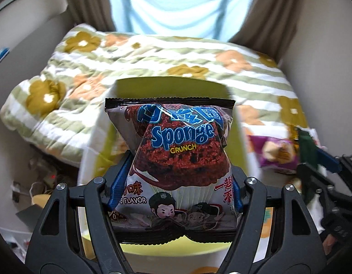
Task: Organize snacks
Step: 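Carry the Sponge Crunch bag and green bar over the box and release, then move both tools back over the remaining snacks on the sheet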
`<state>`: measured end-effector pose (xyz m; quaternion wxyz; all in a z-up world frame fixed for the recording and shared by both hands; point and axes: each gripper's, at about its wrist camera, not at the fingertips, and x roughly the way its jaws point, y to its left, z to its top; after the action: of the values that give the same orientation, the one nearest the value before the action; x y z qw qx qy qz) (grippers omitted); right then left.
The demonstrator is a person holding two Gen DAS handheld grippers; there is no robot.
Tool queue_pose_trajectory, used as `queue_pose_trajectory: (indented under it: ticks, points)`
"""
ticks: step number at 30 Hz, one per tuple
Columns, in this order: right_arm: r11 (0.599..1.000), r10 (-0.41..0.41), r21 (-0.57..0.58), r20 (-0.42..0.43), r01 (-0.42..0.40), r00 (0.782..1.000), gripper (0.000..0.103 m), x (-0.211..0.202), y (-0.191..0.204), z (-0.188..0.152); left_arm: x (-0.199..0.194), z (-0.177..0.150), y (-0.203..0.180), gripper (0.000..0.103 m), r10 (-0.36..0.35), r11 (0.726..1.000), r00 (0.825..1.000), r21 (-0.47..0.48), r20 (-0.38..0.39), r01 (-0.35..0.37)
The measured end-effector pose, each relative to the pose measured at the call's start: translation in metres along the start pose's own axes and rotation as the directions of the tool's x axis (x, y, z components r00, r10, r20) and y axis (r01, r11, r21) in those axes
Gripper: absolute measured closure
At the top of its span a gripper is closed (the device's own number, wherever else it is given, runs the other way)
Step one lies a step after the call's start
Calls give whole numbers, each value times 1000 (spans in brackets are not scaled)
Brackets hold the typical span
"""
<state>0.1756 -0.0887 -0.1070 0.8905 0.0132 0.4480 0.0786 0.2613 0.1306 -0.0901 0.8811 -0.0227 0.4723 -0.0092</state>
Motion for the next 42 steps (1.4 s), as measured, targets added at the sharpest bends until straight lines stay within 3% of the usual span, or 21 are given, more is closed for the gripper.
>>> queue_pose_trajectory:
  ticks: [7, 9, 11, 16, 23, 31, 32, 33, 35, 42]
  points:
    - [999, 32, -15, -52, -33, 998, 58, 43, 34, 13, 50, -4, 42, 30, -3, 1000, 997, -10, -82, 2]
    - [999, 29, -12, -67, -29, 997, 58, 50, 37, 12, 58, -6, 44, 9, 5, 1000, 995, -10, -100, -6]
    - [1000, 24, 1, -83, -24, 996, 58, 56, 40, 11, 63, -8, 49, 0, 10, 1000, 993, -6, -115, -11]
    - [1000, 15, 15, -115, -14, 993, 58, 64, 39, 6, 66, -19, 57, 0, 19, 1000, 991, 16, -130, -17]
    - [999, 36, -29, -128, -40, 991, 58, 60, 47, -4, 33, -35, 56, 0, 17, 999, 999, 38, -49, -15]
    - [995, 84, -47, -155, -92, 984, 57, 66, 55, -8, 9, -45, 57, 0, 42, 999, 999, 9, -20, -42]
    - [994, 89, -49, -158, -98, 983, 50, 67, 56, -9, 8, -45, 59, 0, 48, 999, 999, 0, -17, -48]
    - [993, 96, -52, -162, -106, 982, 32, 68, 57, -10, 6, -46, 59, 0, 51, 999, 999, -7, -12, -51]
    - [991, 109, -56, -182, -121, 977, 6, 71, 58, -15, 3, -50, 61, 0, 52, 999, 999, -14, -7, -53]
    - [993, 77, -73, -180, -91, 981, 4, 62, 63, -34, 2, -65, 66, 0, 44, 999, 999, -19, -23, -45]
